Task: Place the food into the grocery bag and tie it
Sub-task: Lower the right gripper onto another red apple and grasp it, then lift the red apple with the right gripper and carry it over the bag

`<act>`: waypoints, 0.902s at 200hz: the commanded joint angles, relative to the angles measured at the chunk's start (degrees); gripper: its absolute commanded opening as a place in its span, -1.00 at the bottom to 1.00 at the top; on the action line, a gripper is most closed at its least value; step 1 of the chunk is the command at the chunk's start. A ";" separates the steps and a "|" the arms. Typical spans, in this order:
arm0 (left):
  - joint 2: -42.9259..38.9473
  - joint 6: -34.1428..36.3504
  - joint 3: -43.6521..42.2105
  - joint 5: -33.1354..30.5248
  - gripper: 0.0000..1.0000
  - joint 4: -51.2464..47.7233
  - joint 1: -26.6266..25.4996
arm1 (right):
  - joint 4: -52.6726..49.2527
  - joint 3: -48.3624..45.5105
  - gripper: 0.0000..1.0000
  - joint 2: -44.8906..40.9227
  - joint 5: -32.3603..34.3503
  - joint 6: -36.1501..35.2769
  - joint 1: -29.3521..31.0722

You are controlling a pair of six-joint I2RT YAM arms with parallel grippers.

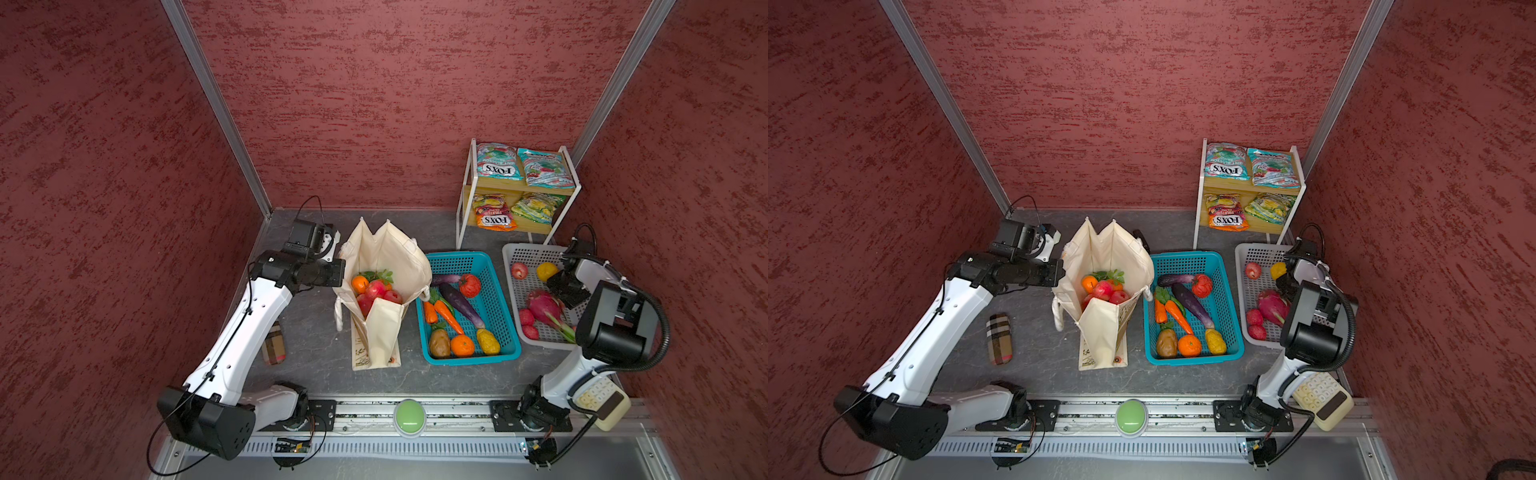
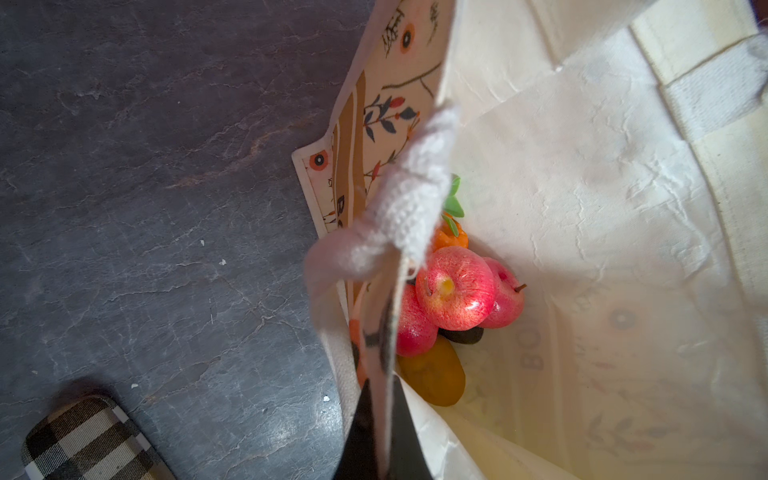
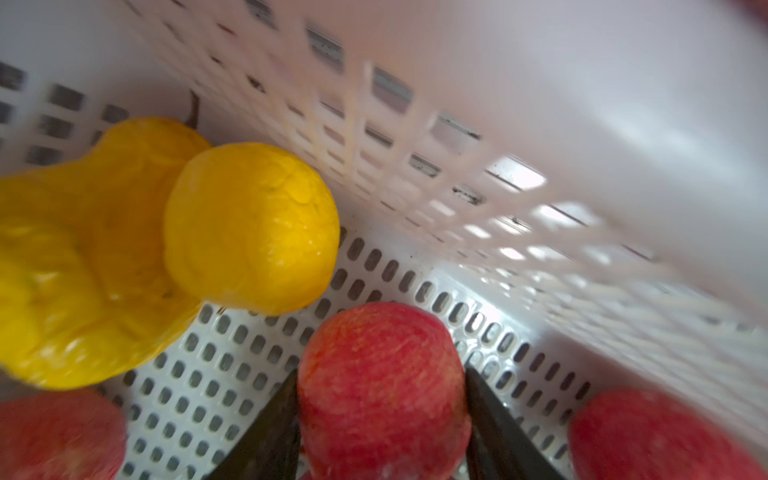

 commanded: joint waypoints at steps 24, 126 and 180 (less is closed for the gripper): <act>-0.36 -0.15 -0.27 -0.69 -1.00 -1.54 -0.15 | -2.03 0.35 -0.04 -9.31 -5.36 1.32 -0.30; 0.69 -0.38 0.43 -1.61 -1.00 -1.10 -0.14 | -7.30 6.62 -0.12 -23.90 -9.57 5.07 7.25; 0.68 -0.50 0.94 -1.79 -1.00 -1.37 -0.14 | -8.03 11.47 -0.14 -26.44 -9.75 8.00 18.22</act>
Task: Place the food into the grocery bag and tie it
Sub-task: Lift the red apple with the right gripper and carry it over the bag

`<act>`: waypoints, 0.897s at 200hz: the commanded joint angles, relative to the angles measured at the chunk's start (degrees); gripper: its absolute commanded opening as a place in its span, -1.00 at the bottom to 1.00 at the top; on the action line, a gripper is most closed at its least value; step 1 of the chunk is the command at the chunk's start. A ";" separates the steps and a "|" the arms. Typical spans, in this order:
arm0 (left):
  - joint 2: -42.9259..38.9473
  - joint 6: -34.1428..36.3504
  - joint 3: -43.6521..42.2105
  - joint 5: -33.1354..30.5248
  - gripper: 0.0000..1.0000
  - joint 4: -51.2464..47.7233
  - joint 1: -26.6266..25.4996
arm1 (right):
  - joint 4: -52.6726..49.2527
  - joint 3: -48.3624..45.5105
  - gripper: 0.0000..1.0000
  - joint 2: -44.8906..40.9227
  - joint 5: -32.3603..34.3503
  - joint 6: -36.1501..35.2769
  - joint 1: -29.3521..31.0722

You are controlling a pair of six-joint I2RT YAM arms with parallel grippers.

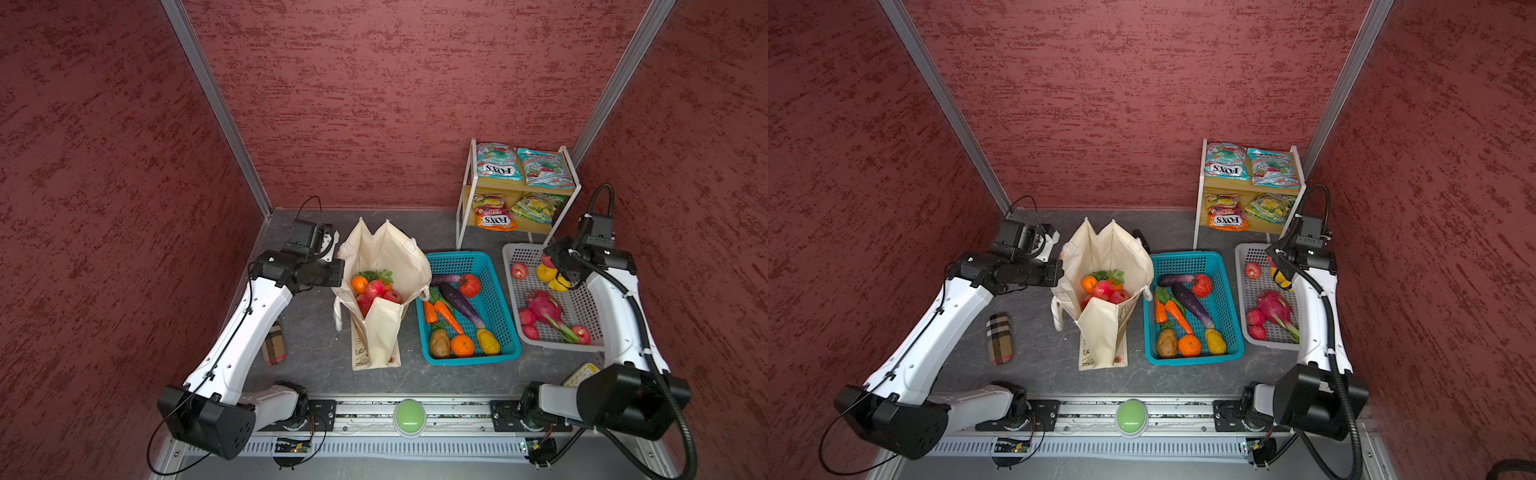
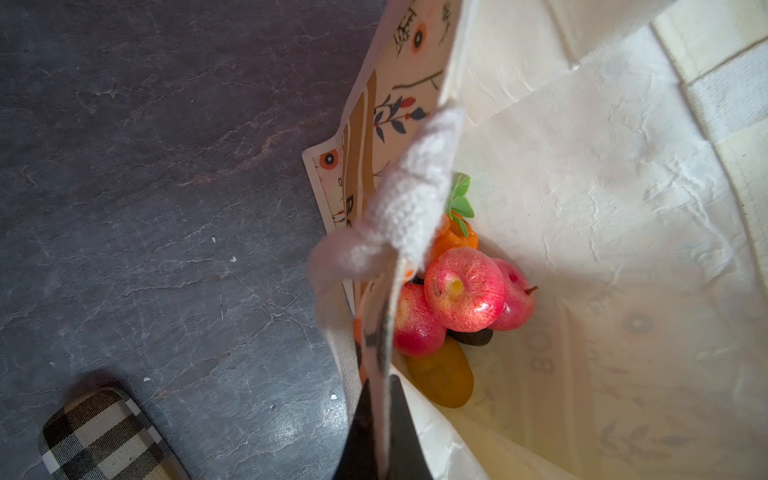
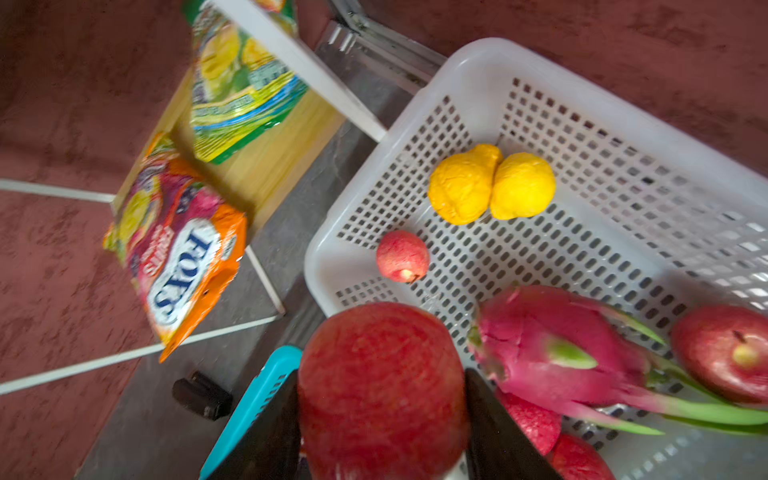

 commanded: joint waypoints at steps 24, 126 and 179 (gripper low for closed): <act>0.79 -0.53 1.38 -0.20 -1.00 -1.26 -0.14 | 0.60 3.98 -0.16 -2.32 -2.35 4.67 10.41; 0.78 -0.64 1.64 -0.11 -1.00 -1.00 -0.40 | 7.54 18.91 -0.16 8.17 0.56 6.73 44.06; 0.51 -0.50 1.73 -0.12 -1.00 -1.02 -0.41 | 5.66 34.34 -0.16 22.74 -0.70 1.58 56.51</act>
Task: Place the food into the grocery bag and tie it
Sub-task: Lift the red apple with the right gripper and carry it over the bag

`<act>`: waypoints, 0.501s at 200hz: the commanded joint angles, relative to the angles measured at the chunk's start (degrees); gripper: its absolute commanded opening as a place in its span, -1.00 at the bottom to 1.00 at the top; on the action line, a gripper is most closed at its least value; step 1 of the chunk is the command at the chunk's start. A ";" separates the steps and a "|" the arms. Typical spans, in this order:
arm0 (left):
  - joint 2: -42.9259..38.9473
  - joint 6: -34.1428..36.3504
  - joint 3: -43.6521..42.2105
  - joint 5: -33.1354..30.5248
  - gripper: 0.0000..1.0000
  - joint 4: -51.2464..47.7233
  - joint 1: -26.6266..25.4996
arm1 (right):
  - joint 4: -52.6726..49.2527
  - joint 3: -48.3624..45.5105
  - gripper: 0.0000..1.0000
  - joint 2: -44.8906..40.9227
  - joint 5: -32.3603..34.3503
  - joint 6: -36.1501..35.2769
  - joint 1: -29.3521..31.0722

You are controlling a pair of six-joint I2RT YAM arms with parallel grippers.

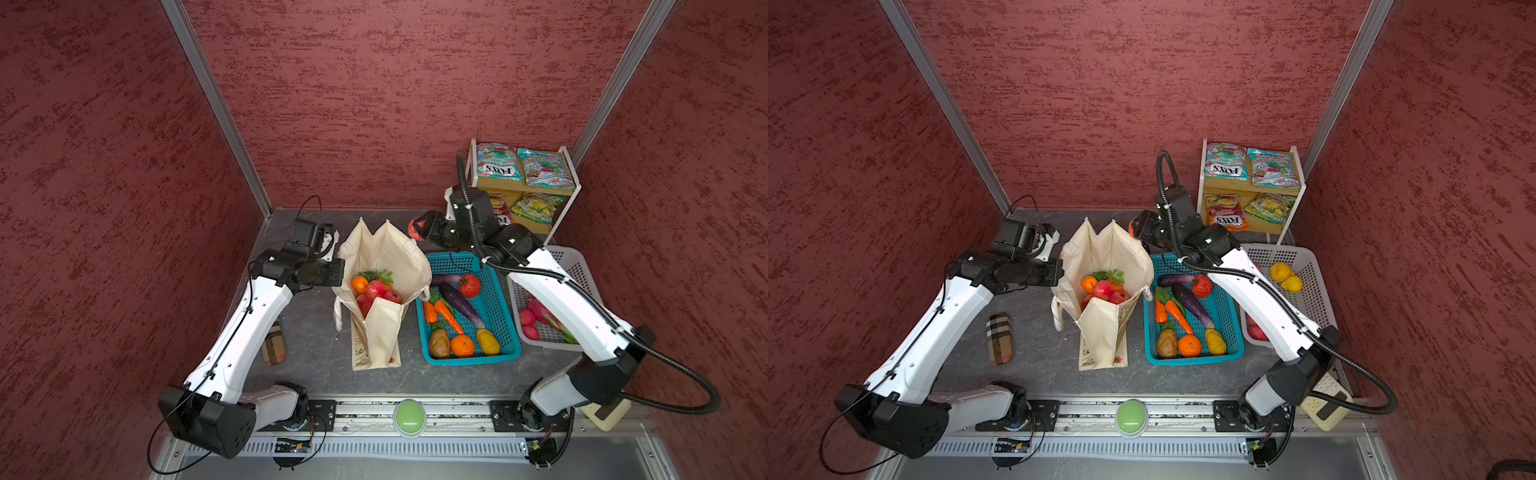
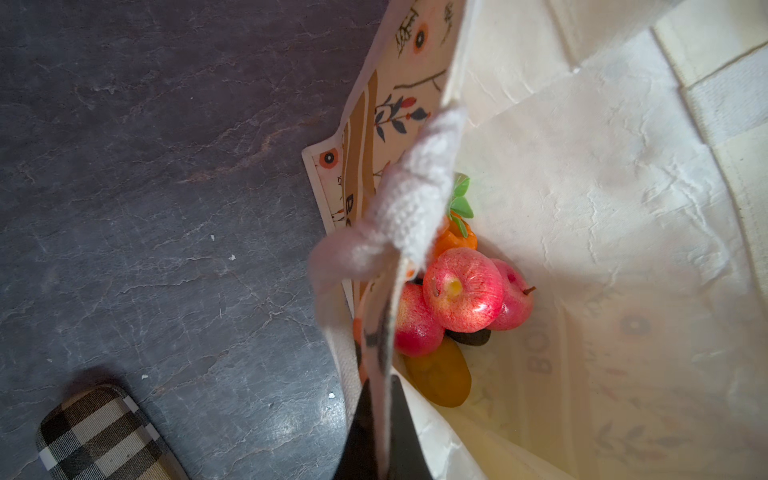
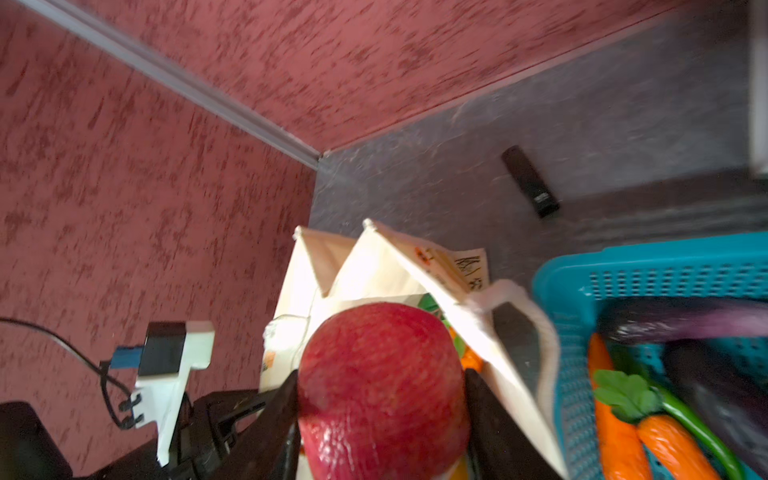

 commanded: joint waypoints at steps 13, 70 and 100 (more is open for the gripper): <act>0.14 0.15 1.05 -0.18 -1.00 -0.54 -0.31 | -1.48 8.62 -0.16 6.80 0.04 -4.29 5.19; 0.74 0.23 1.60 0.32 -1.00 0.20 -0.27 | -4.89 14.16 -0.14 18.51 -2.14 -9.43 10.63; 0.85 0.47 1.84 0.44 -1.00 0.26 -0.23 | -5.70 13.46 -0.13 21.34 -1.75 -10.31 11.04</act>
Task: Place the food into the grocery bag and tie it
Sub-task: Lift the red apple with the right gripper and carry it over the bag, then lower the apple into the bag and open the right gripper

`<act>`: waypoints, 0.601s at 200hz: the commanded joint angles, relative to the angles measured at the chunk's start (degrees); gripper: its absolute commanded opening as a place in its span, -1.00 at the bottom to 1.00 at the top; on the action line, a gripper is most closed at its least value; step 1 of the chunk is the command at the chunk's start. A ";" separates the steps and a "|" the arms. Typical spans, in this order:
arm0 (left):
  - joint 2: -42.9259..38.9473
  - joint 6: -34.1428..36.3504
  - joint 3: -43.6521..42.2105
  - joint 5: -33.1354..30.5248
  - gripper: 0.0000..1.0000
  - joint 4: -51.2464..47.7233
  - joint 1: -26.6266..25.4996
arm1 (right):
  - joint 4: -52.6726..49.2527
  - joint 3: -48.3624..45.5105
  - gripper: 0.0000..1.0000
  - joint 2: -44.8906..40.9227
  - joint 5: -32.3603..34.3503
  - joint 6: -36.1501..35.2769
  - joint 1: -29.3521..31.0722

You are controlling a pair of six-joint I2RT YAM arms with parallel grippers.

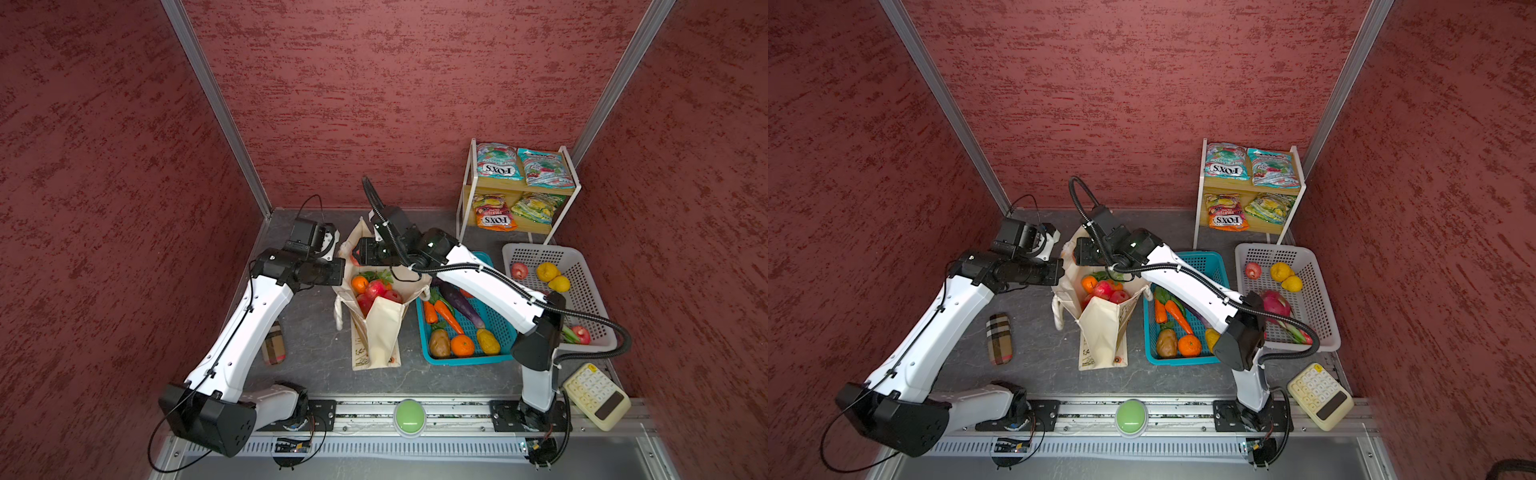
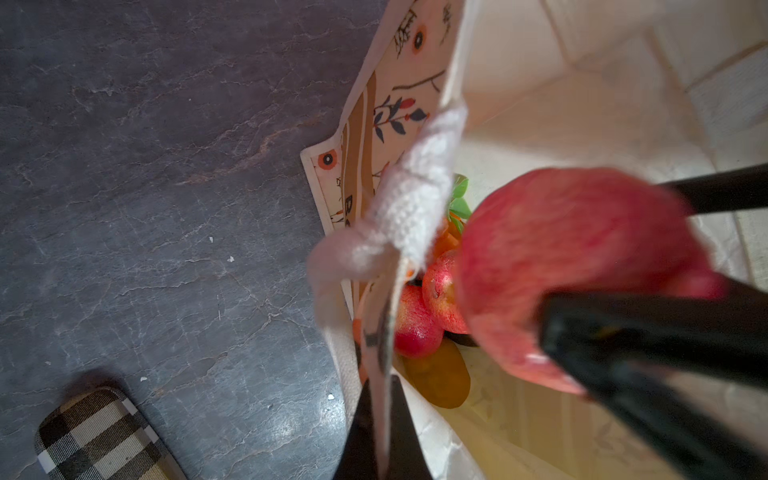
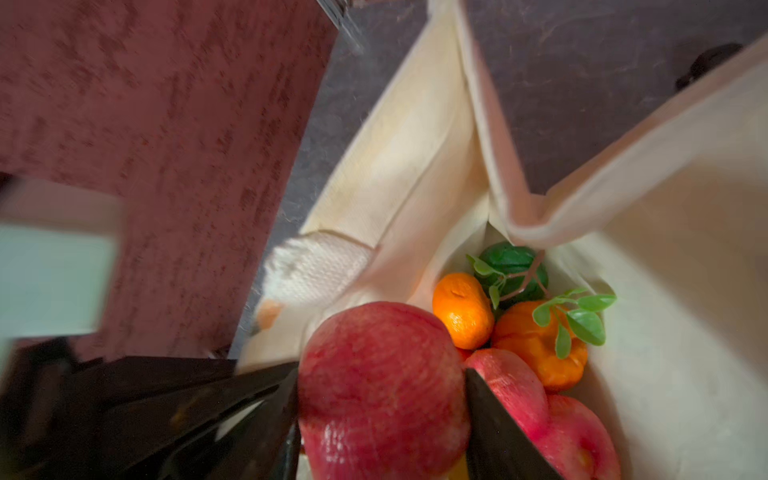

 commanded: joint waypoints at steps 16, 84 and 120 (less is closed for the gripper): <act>0.19 0.45 1.51 0.48 -1.00 0.36 -0.14 | -2.86 0.52 -0.13 1.91 0.94 -2.73 0.40; -0.38 0.46 0.90 0.51 -1.00 0.54 -0.13 | -3.49 -2.13 -0.09 4.18 1.69 -3.47 0.40; -0.47 0.35 0.59 0.67 -1.00 0.70 -0.14 | -2.78 -3.32 -0.03 4.42 1.37 -3.48 0.40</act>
